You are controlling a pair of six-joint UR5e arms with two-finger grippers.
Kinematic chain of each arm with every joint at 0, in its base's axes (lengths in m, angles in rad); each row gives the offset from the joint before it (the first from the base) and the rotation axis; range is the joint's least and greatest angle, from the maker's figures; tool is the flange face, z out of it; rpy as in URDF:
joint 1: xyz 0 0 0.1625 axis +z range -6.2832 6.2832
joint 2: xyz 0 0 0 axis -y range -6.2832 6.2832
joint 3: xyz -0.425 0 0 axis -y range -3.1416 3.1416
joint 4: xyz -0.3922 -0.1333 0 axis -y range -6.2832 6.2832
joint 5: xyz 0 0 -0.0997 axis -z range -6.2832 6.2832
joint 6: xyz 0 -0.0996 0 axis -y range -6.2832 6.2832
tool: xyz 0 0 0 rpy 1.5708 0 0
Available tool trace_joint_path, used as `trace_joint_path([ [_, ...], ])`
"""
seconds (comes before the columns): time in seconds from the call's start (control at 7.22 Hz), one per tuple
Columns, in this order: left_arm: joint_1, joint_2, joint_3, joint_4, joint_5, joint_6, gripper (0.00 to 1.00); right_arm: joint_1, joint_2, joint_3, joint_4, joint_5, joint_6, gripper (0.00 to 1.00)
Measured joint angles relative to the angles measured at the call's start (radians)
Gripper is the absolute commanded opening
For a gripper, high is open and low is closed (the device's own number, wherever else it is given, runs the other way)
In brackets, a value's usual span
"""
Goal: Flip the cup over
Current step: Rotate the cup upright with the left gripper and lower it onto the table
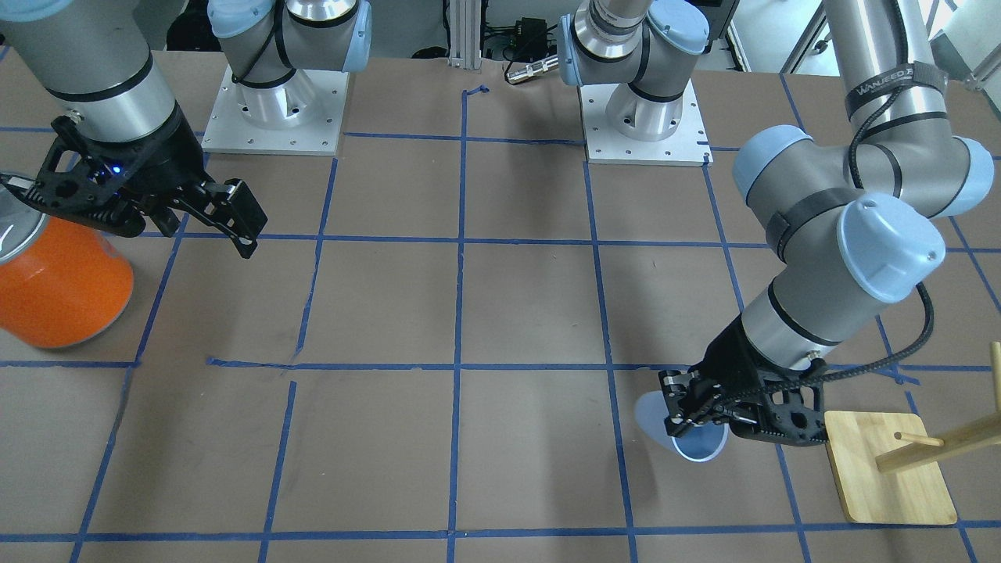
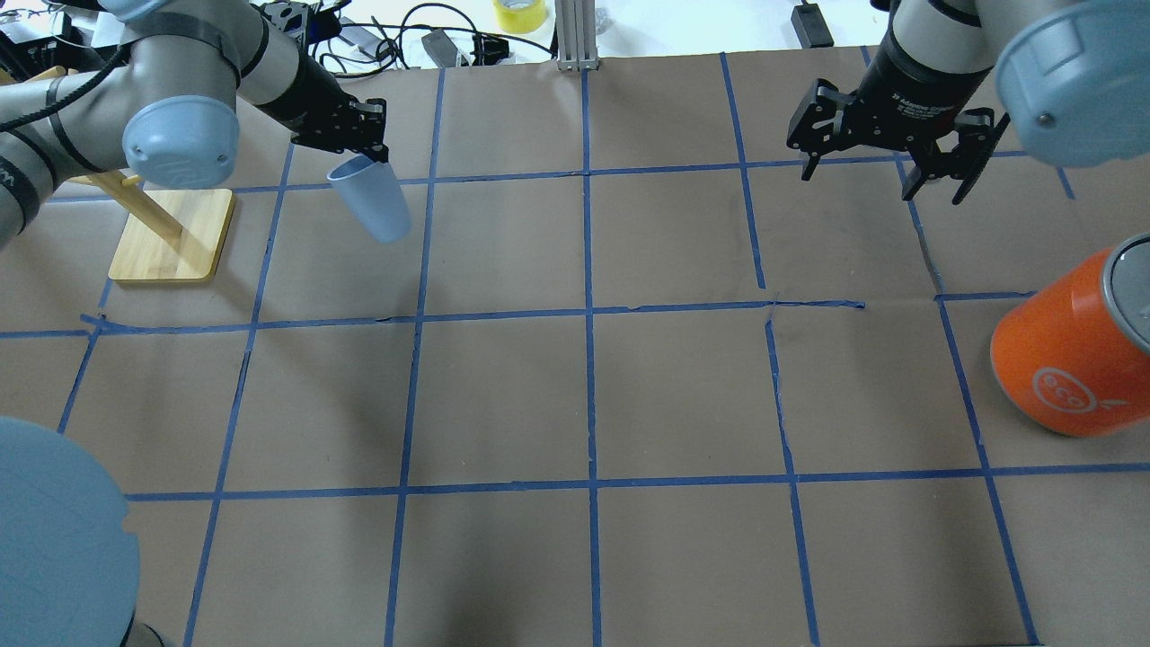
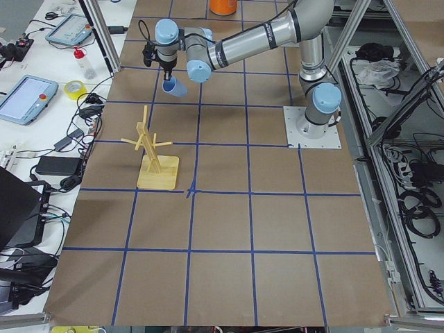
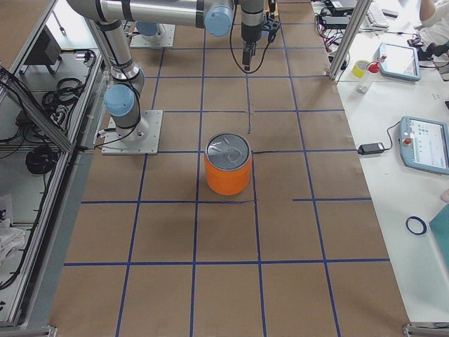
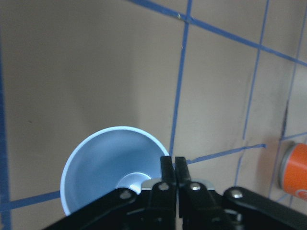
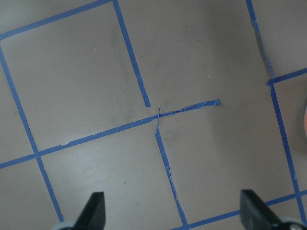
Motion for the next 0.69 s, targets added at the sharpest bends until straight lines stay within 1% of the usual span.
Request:
trace_joint_path([
  [0.14, -0.002, -0.012, -0.012, 0.114, 0.083, 0.155, 0.01, 0.0, 0.0, 0.0, 0.0, 0.0, 0.0, 1.0],
  [0.28, -0.002, -0.026, -0.048, 0.226, 0.126, 0.264, 0.01, 0.0, 0.0, 0.0, 0.0, 0.001, 0.0, 1.0],
  [0.55, -0.002, -0.04, -0.17, 0.454, 0.153, 0.332, 0.02, 0.0, 0.0, 0.001, 0.0, 0.0, 0.0, 1.0],
  [0.69, -0.003, -0.038, -0.217, 0.526, 0.158, 0.336, 0.02, 0.0, 0.0, 0.001, 0.0, 0.0, 0.0, 1.0],
])
